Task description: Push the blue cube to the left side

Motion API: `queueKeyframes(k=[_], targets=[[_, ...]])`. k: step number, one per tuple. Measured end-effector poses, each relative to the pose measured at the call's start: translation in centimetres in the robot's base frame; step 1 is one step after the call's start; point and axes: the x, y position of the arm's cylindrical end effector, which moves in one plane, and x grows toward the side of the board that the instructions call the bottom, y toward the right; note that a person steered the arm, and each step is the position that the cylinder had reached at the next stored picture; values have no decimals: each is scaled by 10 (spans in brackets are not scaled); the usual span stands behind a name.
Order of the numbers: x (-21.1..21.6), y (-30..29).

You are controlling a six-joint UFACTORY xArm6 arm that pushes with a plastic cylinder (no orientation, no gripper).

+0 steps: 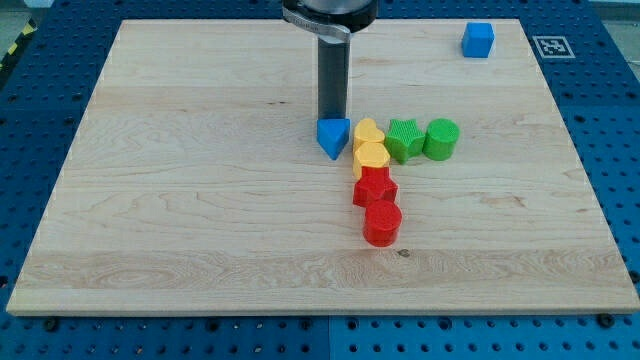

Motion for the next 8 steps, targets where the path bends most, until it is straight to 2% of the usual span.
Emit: queueKeyframes(k=[2, 7, 8], targets=[[-24, 13], [-24, 48], [-24, 81]])
